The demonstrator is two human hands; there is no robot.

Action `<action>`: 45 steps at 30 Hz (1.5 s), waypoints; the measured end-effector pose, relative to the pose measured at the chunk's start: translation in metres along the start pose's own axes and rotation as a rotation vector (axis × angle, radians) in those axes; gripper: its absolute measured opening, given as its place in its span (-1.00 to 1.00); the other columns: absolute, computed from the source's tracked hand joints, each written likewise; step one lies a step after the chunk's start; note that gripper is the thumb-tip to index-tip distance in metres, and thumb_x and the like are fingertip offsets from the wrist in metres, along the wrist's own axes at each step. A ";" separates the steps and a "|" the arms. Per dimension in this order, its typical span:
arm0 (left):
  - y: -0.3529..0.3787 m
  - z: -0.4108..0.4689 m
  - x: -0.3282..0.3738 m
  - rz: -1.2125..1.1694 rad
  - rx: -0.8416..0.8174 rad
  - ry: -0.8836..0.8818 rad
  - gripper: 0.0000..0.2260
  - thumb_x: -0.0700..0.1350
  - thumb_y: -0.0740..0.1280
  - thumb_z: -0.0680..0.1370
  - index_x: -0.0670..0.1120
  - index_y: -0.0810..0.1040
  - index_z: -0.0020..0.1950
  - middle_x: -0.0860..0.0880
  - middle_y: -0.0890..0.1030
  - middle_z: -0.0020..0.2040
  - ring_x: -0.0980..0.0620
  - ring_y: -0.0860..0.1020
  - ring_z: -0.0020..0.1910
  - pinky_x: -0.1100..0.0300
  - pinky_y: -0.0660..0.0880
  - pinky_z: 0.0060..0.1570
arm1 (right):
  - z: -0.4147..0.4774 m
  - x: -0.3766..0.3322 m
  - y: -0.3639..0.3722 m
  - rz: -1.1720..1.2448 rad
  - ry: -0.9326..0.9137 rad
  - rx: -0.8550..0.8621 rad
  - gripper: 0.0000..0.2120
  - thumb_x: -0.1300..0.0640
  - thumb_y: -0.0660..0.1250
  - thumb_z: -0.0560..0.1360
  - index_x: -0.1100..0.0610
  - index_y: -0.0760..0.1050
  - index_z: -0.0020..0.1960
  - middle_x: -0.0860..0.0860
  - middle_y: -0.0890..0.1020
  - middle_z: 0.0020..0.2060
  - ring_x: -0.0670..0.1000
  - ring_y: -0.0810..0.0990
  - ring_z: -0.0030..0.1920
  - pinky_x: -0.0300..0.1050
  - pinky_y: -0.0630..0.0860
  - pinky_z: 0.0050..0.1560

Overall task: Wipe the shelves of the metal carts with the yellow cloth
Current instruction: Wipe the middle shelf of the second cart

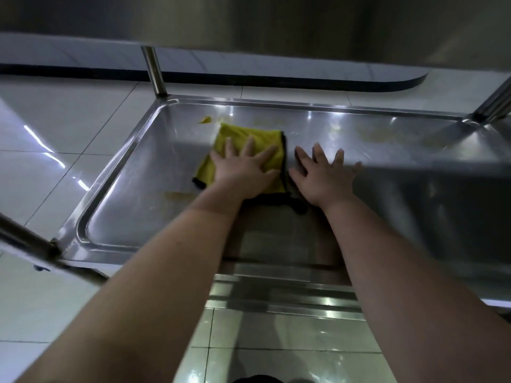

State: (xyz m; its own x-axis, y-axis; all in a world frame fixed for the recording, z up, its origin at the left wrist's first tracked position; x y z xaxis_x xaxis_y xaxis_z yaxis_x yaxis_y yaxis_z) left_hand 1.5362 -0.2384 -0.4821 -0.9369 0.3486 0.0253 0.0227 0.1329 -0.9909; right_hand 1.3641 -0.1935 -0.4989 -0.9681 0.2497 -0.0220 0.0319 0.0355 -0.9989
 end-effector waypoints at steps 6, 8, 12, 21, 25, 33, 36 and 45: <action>0.003 -0.003 0.020 -0.071 0.016 0.030 -0.45 0.41 -0.04 0.55 0.40 -0.12 0.52 0.07 -0.15 0.61 -0.25 -0.22 0.56 -0.41 -0.16 0.41 | -0.020 0.029 -0.002 0.126 -0.076 -0.090 -0.45 -0.30 -0.13 0.61 -0.23 -0.10 0.57 -0.14 -0.10 0.59 0.21 -0.17 0.56 0.33 -0.14 0.48; 0.002 -0.004 0.021 -0.074 0.011 0.031 -0.44 0.40 -0.03 0.56 0.39 -0.11 0.52 0.07 -0.15 0.61 -0.25 -0.22 0.56 -0.41 -0.16 0.41 | -0.043 0.050 0.002 0.132 -0.017 -0.106 -0.46 -0.29 -0.12 0.62 -0.26 -0.10 0.56 -0.16 -0.14 0.58 0.22 -0.19 0.56 0.30 -0.18 0.48; 0.003 -0.006 0.028 -0.063 0.003 0.009 -0.44 0.39 -0.04 0.56 0.38 -0.13 0.53 0.03 -0.16 0.62 -0.28 -0.22 0.55 -0.43 -0.16 0.40 | -0.068 0.061 0.007 0.066 0.017 -0.034 -0.45 -0.30 -0.17 0.60 -0.25 -0.13 0.56 -0.10 -0.08 0.59 0.26 -0.16 0.56 0.34 -0.19 0.48; 0.015 -0.046 0.070 -0.107 0.084 0.117 -0.46 0.40 -0.04 0.54 0.41 -0.06 0.51 0.09 -0.06 0.62 -0.18 -0.14 0.58 -0.33 -0.16 0.44 | -0.072 0.062 0.004 0.063 0.008 -0.030 -0.45 -0.28 -0.15 0.61 -0.21 -0.09 0.57 -0.11 -0.05 0.59 0.24 -0.13 0.57 0.31 -0.18 0.50; 0.014 -0.059 0.006 -0.117 0.075 0.038 -0.44 0.42 0.00 0.53 0.43 -0.05 0.51 0.13 -0.05 0.61 -0.10 -0.12 0.58 -0.25 -0.09 0.48 | -0.071 0.063 0.003 0.080 0.006 -0.033 -0.45 -0.31 -0.14 0.60 -0.24 -0.06 0.56 -0.11 -0.05 0.59 0.24 -0.12 0.57 0.31 -0.17 0.50; 0.015 -0.082 -0.072 -0.055 0.051 -0.129 -0.46 0.41 -0.06 0.55 0.43 -0.11 0.51 0.12 -0.10 0.61 -0.16 -0.13 0.58 -0.28 -0.09 0.46 | -0.075 0.051 0.001 0.070 0.049 -0.047 -0.45 -0.27 -0.18 0.61 -0.22 -0.11 0.57 -0.07 -0.09 0.60 0.26 -0.19 0.56 0.37 -0.19 0.47; 0.014 -0.081 -0.070 -0.064 0.066 -0.124 -0.46 0.41 -0.06 0.55 0.42 -0.10 0.51 0.12 -0.09 0.61 -0.16 -0.13 0.58 -0.29 -0.09 0.46 | -0.084 0.030 0.002 0.085 0.024 -0.110 -0.46 -0.30 -0.19 0.60 -0.27 -0.19 0.56 -0.11 -0.16 0.59 0.31 -0.24 0.54 0.46 -0.24 0.42; 0.012 -0.086 0.010 -0.034 -0.007 -0.090 -0.44 0.40 -0.05 0.55 0.41 -0.16 0.51 0.09 -0.16 0.61 -0.22 -0.19 0.57 -0.39 -0.13 0.42 | -0.094 0.017 0.003 0.043 -0.032 -0.095 -0.46 -0.30 -0.20 0.60 -0.25 -0.12 0.56 -0.11 -0.19 0.58 0.29 -0.29 0.54 0.50 -0.28 0.39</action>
State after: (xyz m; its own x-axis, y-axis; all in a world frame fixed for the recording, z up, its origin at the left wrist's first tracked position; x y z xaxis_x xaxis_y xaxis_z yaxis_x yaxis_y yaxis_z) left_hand 1.5572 -0.1539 -0.4826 -0.9646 0.2594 0.0464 -0.0073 0.1494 -0.9887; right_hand 1.3708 -0.0985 -0.4988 -0.9727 0.2218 -0.0679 0.0956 0.1168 -0.9885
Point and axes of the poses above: each hand's wrist, its own z-axis towards the middle knuckle, its own y-axis out of the palm, x = y × z, the point moved 4 cm from there along z, towards the middle knuckle
